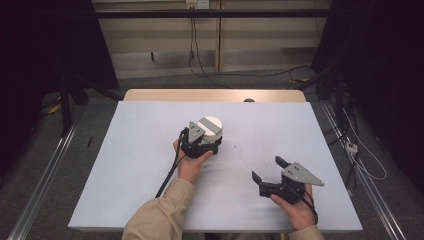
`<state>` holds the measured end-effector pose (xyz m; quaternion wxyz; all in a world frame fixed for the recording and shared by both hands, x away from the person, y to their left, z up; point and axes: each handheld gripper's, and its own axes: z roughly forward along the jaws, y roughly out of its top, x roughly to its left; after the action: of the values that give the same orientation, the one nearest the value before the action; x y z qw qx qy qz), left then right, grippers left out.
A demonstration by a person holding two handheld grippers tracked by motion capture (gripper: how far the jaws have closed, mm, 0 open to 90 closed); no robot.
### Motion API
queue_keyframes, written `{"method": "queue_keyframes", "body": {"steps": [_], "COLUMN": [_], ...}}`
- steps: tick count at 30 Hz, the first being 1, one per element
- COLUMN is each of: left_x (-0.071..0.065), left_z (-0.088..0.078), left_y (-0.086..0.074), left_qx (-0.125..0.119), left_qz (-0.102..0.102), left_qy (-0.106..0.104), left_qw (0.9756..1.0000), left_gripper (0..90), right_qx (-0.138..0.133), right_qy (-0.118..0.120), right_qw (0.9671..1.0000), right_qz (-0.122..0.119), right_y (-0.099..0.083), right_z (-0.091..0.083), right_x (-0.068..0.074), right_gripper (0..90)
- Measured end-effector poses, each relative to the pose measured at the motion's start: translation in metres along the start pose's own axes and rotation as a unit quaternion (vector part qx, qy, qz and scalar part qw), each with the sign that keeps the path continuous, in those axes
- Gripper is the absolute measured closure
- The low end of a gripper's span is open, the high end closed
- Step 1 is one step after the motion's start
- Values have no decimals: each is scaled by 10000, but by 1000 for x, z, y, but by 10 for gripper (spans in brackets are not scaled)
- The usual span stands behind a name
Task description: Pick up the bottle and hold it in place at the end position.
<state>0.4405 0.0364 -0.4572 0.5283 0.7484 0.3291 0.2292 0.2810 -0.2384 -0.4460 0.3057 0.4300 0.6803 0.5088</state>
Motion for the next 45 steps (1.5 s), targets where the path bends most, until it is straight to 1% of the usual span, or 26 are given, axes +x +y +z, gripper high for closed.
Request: {"method": "queue_keyframes", "body": {"steps": [1, 2, 5, 7, 10, 14, 19, 24, 26, 28, 32, 34, 35, 37, 39, 42, 44, 45], "left_x": [0, 0, 0, 0, 0, -1, 0, -1, -1, -1, -1, -1, -1, -1, -1, -2, -1, -1], "left_z": [0, 0, -1, -1, -1, -1, -2, -1, -1, -1, -1, -1, -2, -1, -1, -1, -2, -2], "left_y": [0, 0, -2, -2, -3, -3, -3, -3, -3, -3, -3, -3, -3, -4, -4, -4, -4, -4], "left_qx": [-4, 4, -50, -71, -75, -88, -83, -83, -88, -80, -80, -78, -79, -94, -105, -100, -86, -85], "left_qz": [-22, -3, -70, -51, -58, -64, -33, -38, -29, -34, -35, -23, -9, -47, -38, -12, 1, 2], "left_qy": [-3, -2, -1, -1, -9, 2, 7, 18, 20, 12, 18, 18, 21, 18, 25, 23, 27, 22], "left_qw": [10000, 10000, 10000, 10000, 10000, 9999, 10000, 10000, 10000, 10000, 10000, 10000, 10000, 9999, 9999, 9999, 10000, 10000], "left_gripper": [185, 186, 186, 186, 186, 186, 186, 186, 186, 186, 186, 186, 186, 186, 186, 186, 187, 186], "right_qx": [36, 61, 126, 130, 151, 158, 182, 314, 306, 334, 330, 332, 327, 365, 373, 399, 498, 490], "right_qy": [45, 76, 175, 268, 351, 408, 493, 652, 714, 741, 827, 818, 863, 850, 885, 882, 817, 792], "right_qw": [10000, 9999, 9998, 9995, 9992, 9990, 9986, 9973, 9969, 9967, 9960, 9961, 9957, 9957, 9954, 9953, 9954, 9957], "right_qz": [-34, -26, 49, 121, 118, 94, 93, 128, 127, 26, 36, 2, 8, 6, 40, 24, -11, -18], "right_y": [1, 1, 4, 6, 10, 17, 25, 34, 37, 42, 50, 54, 56, 58, 59, 60, 60, 60], "right_z": [3, 7, 16, 23, 31, 38, 44, 51, 55, 59, 67, 71, 73, 77, 80, 84, 87, 89], "right_x": [1, 3, 6, 9, 12, 15, 18, 21, 23, 25, 29, 32, 33, 34, 35, 37, 37, 37], "right_gripper": [57, 58, 88, 131, 188, 229, 416, 606, 660, 701, 817, 863, 886, 899, 900, 900, 900, 900]}}
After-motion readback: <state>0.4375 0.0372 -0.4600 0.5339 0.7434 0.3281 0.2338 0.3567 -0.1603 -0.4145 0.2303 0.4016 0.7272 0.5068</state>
